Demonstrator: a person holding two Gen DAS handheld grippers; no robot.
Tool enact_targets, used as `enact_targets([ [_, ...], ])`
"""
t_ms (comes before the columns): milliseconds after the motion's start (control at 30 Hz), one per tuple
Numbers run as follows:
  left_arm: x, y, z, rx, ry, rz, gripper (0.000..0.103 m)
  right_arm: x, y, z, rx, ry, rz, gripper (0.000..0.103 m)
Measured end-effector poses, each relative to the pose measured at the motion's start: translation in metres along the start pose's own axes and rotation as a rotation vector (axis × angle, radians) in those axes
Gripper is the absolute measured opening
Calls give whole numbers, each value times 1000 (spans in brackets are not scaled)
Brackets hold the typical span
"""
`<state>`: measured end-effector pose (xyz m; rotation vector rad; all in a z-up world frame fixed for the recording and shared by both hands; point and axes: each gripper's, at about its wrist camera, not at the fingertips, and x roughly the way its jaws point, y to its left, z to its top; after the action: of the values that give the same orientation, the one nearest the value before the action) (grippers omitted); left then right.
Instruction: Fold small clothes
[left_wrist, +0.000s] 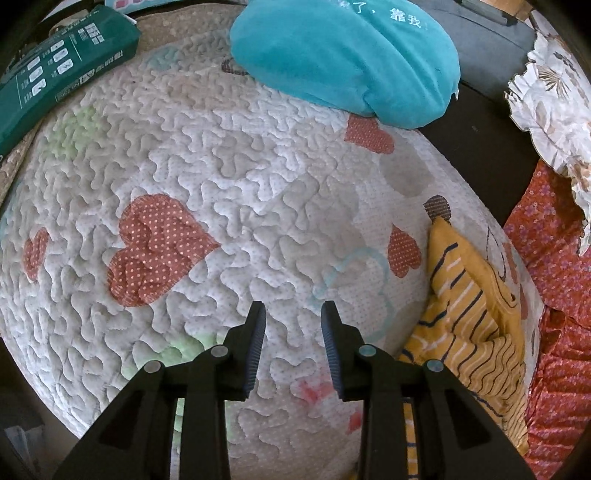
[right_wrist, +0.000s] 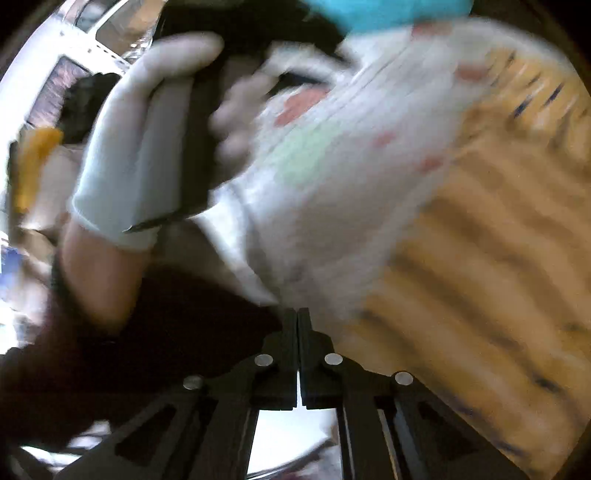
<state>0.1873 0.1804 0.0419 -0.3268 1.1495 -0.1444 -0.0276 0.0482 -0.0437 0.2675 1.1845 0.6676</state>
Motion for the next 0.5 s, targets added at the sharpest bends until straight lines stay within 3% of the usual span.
enact_targets([
  [100,3,6,-2,-13,12,8,31,21,12,-5,-80,45,-65,3],
  [200,7,9,-2,-25,32,3,31,-5,1,-3,-54,-6,-44,3],
  [267,10,6,-1,-21,37,2,31,-37,-20,8,-30,-90,-129,3],
  [367,12,-5,0,-16,47,-20,32,-86,-67,46,15,-207,-339,6],
  [433,15,-17,0,-5,53,-37,33,-117,-102,82,49,-276,-456,33],
  [467,16,-21,0,0,55,-43,34,-126,-118,99,70,-292,-490,57],
  [500,17,-26,0,4,57,-49,34,-134,-135,117,92,-309,-516,62],
])
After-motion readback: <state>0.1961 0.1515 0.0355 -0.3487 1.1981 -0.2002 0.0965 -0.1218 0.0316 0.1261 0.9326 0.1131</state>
